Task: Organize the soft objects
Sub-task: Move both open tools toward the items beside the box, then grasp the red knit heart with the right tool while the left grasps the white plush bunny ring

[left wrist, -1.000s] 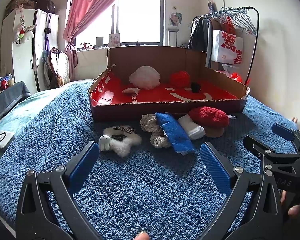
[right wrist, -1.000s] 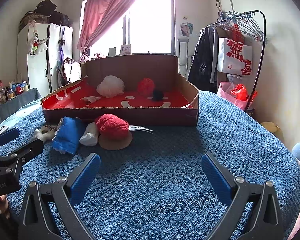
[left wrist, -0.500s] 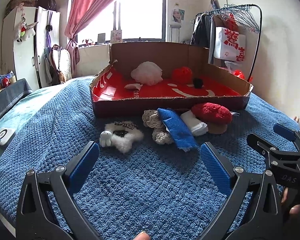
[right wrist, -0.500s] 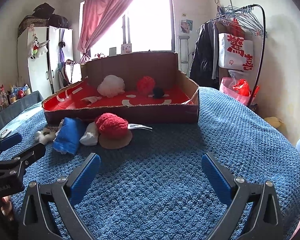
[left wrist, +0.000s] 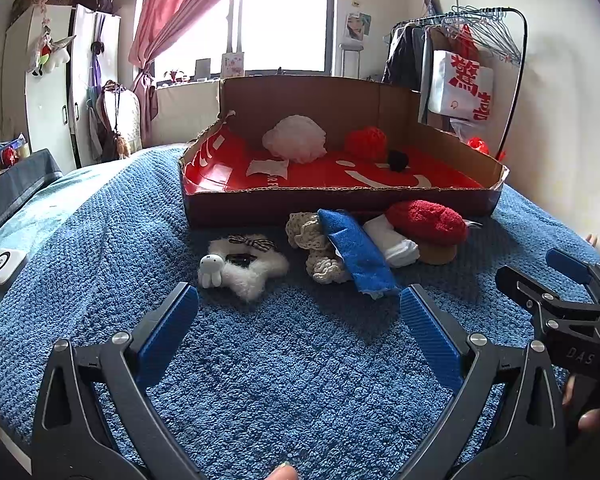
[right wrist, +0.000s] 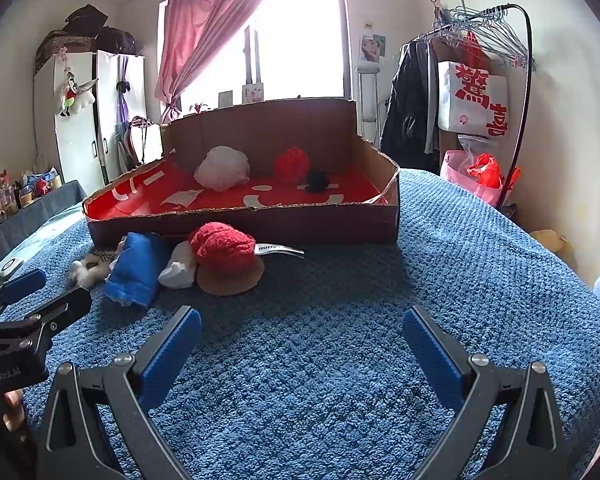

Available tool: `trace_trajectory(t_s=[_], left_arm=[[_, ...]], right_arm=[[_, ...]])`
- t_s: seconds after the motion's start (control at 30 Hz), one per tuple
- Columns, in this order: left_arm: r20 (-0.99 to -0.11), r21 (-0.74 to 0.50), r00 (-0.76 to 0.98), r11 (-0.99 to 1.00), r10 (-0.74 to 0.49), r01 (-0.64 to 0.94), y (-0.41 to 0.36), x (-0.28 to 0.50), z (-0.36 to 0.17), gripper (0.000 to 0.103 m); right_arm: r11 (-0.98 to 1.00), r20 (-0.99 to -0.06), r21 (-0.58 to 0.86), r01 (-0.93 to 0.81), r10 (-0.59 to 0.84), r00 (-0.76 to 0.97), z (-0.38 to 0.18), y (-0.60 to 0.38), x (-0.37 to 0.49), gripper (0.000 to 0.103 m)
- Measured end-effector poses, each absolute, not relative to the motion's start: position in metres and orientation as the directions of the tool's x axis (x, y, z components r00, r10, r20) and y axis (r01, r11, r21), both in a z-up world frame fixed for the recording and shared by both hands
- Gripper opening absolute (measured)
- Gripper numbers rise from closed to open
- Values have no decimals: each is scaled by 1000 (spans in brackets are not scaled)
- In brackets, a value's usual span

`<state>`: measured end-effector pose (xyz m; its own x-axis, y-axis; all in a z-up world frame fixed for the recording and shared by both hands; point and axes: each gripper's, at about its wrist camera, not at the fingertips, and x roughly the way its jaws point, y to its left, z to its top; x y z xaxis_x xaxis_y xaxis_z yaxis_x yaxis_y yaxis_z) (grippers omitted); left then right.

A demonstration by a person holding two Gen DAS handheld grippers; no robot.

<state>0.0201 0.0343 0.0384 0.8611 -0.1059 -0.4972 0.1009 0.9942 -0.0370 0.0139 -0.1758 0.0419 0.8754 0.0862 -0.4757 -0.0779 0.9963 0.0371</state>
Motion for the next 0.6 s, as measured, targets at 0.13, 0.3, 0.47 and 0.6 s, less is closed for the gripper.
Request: trace_trajectory(t_s=[0.13,0.3,0.47,0.6], left_arm=[[-510,-36,853,994,-111,107,36,20,40,103],[-510,-23,854,994,-105,108,45,24,51,103],[-549,-31,827,992,-122,125,57,43,58,103],[-597,-34,791,989,-135,143,67,61,57,103]], right_arm=[[995,-493,55,-86,102,864,44,-177,16,103],[992,-526,75,-105,129,840,56,-180,28,103],[985,-537,90,-150,175,825,74,-176,48,103],[976,-561,83,-203,214,800,82,-168,68,103]])
